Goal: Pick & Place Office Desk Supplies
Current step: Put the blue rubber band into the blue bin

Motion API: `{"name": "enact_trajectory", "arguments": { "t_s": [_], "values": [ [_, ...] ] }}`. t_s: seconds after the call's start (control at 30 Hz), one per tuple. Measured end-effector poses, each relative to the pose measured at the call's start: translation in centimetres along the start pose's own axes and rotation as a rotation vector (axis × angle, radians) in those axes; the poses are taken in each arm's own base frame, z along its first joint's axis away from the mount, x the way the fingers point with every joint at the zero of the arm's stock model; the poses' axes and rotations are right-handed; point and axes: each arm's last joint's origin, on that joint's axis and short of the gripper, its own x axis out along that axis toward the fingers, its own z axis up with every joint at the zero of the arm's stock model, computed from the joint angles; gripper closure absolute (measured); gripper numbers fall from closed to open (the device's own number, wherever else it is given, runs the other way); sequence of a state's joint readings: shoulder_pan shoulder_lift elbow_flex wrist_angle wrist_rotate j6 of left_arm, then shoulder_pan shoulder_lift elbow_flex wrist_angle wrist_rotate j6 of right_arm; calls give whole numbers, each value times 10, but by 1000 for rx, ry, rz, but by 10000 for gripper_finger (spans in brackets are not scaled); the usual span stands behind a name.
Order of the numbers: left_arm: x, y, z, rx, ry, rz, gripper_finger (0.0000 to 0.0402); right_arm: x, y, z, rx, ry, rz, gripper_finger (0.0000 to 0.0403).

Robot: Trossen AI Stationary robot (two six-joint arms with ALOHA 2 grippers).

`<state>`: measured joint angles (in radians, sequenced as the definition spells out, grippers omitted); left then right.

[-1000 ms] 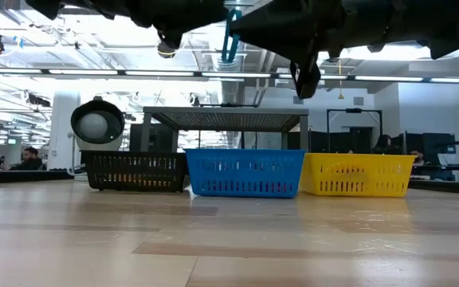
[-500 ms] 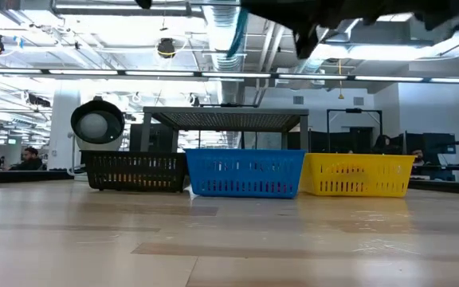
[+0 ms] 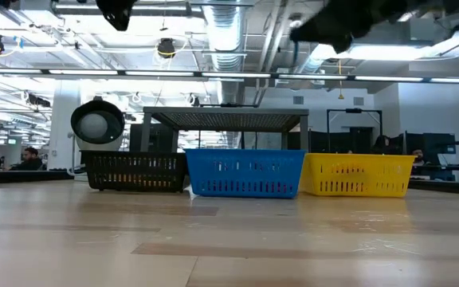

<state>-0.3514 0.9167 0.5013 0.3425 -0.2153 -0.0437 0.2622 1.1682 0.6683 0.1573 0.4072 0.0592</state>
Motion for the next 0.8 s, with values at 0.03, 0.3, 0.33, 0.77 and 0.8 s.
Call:
{"name": "enact_trajectory", "arguments": {
  "t_s": [0.03, 0.3, 0.33, 0.77, 0.8],
  "values": [
    [-3, -1, 0, 7, -21, -11, 199, -2, -3, -5, 6, 4, -6, 403],
    [-25, 2, -1, 20, -114, -27, 203, -11, -16, -51, 76, -236, 183, 403],
    [-26, 2, -2, 20, -117, -27, 203, -11, -18, -56, 79, -280, 233, 403],
    [-30, 4, -10, 44, -97, -28, 202, 45, -57, -79, 168, -352, 480, 403],
    [-30, 4, -11, 46, -91, -27, 202, 50, -58, -80, 175, -343, 476, 403]
  ]
}}
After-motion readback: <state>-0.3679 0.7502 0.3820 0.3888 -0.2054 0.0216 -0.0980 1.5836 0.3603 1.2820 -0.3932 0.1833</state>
